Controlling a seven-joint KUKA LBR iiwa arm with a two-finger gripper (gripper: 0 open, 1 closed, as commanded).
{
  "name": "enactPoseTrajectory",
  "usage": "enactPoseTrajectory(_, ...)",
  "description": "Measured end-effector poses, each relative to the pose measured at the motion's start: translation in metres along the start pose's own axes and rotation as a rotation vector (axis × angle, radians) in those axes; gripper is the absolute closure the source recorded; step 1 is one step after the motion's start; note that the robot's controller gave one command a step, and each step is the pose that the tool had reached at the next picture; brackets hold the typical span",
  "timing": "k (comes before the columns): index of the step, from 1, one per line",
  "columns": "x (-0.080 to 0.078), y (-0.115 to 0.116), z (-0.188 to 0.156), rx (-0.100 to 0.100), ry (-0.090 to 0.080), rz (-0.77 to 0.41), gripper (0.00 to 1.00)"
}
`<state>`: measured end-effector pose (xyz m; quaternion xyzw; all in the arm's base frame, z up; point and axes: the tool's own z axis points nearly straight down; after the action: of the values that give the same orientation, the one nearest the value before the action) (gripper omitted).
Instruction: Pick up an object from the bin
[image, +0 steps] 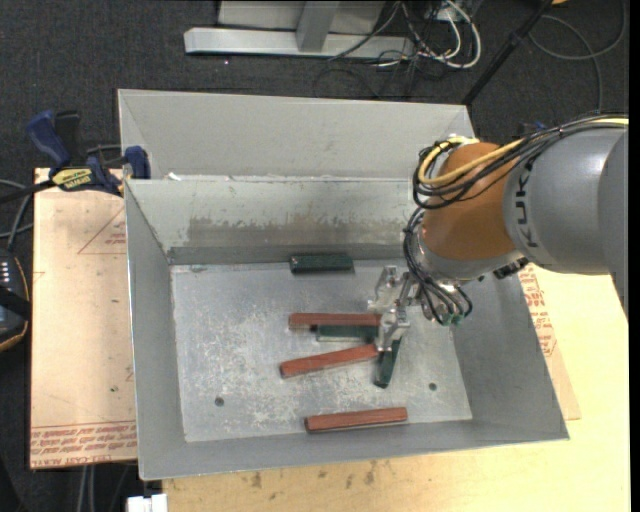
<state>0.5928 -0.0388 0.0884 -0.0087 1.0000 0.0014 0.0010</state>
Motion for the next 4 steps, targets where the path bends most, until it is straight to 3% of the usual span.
enactPoseTrajectory(1, 0.019, -0.002, -0.024, 0.003, -0.007, -0.089, 0.0)
enactPoseTrajectory(2, 0.032, -0.003, 0.001, 0.002, -0.01, -0.15, 1.0)
enactPoseTrajectory(3, 0.031, -0.003, 0.003, 0.003, -0.015, -0.152, 0.0)
enactPoseTrajectory(4, 0.033, -0.003, 0.004, 0.002, -0.01, -0.152, 0.0)
